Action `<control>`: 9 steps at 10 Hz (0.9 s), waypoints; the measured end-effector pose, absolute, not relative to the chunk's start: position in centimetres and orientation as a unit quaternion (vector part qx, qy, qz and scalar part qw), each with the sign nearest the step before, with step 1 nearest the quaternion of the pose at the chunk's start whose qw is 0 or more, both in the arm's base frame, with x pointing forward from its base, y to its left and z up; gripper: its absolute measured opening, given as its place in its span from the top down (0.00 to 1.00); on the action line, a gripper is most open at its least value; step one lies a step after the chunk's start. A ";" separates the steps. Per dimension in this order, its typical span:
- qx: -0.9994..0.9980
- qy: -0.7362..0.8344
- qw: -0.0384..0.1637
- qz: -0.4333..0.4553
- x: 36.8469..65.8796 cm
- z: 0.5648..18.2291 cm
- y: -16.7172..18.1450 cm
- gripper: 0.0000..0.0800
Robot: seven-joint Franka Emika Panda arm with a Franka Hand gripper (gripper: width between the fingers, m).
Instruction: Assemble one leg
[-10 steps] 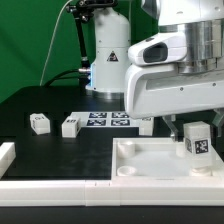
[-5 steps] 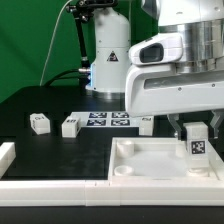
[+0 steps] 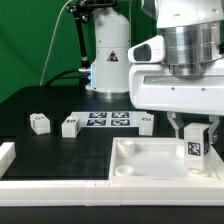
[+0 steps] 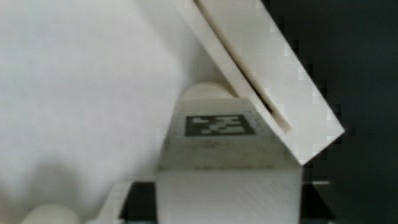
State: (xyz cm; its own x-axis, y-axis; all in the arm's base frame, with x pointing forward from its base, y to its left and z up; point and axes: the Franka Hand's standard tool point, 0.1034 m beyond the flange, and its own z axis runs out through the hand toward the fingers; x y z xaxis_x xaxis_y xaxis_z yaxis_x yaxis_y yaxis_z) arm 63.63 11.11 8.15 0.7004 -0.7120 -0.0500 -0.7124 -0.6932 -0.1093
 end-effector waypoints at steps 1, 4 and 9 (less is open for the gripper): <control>-0.897 0.437 0.061 0.006 63.6 8.1 11.1 0.64; -0.860 0.506 0.063 0.017 63.8 8.1 10.4 0.64; -0.825 0.561 0.068 0.033 63.8 8.1 10.6 0.57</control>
Offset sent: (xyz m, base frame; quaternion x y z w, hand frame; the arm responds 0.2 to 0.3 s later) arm 0.0116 -0.0190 -0.0018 -0.0134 -0.0074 0.1967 0.9803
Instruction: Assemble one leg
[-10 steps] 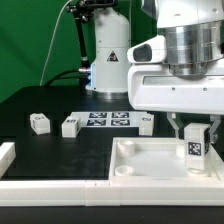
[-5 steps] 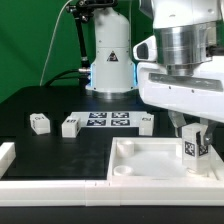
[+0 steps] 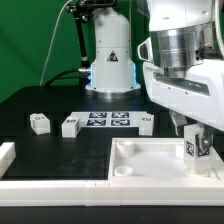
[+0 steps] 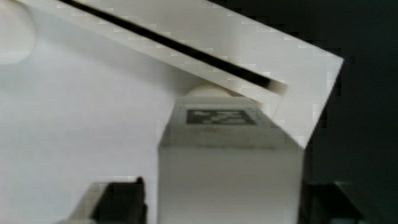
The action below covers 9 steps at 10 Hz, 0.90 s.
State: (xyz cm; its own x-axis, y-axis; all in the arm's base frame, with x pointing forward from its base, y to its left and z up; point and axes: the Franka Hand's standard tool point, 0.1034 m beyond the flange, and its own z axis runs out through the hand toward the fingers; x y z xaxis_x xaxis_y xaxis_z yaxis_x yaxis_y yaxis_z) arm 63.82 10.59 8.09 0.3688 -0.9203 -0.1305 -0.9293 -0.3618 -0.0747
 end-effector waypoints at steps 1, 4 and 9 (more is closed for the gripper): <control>-0.836 0.544 0.069 0.032 63.7 8.0 11.0 0.34; -0.901 0.428 0.067 0.025 63.5 7.9 11.2 0.20; -0.974 0.222 0.045 0.005 63.3 7.8 11.9 0.19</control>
Offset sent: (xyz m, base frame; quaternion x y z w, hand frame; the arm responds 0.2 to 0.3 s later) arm 0.0006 0.0062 -0.0028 -0.0303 0.0071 -0.3164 0.9481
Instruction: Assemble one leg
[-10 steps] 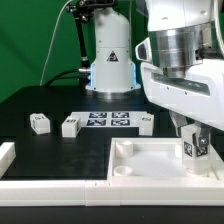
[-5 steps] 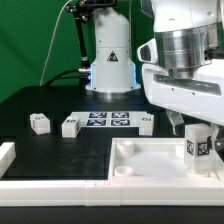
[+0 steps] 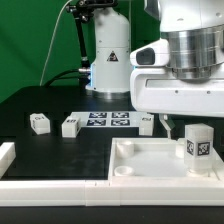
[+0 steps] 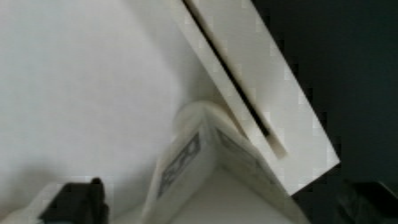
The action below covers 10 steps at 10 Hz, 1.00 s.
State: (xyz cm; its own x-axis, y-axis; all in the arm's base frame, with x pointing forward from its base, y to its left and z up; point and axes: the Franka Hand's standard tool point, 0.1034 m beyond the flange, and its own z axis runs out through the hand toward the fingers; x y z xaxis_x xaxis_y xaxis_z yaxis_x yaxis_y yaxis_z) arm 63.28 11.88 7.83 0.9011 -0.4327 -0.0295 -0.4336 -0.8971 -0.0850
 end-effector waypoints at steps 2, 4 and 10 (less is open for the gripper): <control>-0.991 0.133 0.023 -0.005 63.2 7.9 12.4 0.19; -1.000 0.009 0.012 -0.013 63.4 8.0 12.1 0.19; -0.989 -0.144 0.009 -0.014 63.6 8.0 10.9 0.33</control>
Offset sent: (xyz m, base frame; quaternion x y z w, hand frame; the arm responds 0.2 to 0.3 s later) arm 0.0008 -0.0060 0.0047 -0.0330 0.0262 -0.2754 0.9604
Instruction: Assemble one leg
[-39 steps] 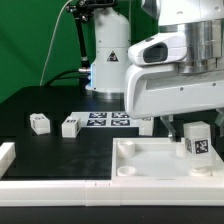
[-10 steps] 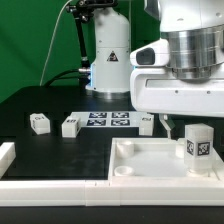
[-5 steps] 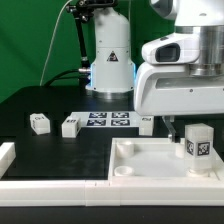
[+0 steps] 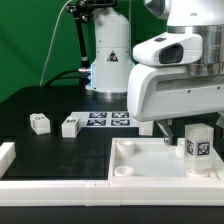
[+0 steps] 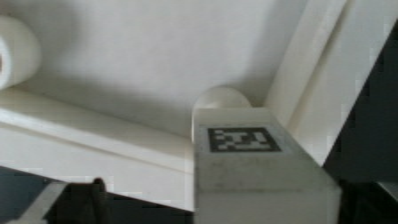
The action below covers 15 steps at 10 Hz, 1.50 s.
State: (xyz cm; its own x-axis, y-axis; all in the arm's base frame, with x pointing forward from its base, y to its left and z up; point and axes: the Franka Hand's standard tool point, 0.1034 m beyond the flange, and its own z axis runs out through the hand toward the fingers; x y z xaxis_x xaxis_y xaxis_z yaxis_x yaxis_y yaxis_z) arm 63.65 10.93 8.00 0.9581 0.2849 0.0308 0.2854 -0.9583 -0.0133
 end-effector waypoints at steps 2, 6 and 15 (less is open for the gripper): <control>-0.992 -0.124 0.009 -0.014 63.6 8.0 10.9 0.57; -1.000 -0.002 0.014 -0.012 63.6 8.0 11.1 0.63; -0.858 0.511 0.053 0.004 63.6 7.6 11.5 0.63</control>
Offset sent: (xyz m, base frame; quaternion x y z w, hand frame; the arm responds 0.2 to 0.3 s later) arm 0.0000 0.0000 0.0000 0.0000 0.0000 0.0000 1.0000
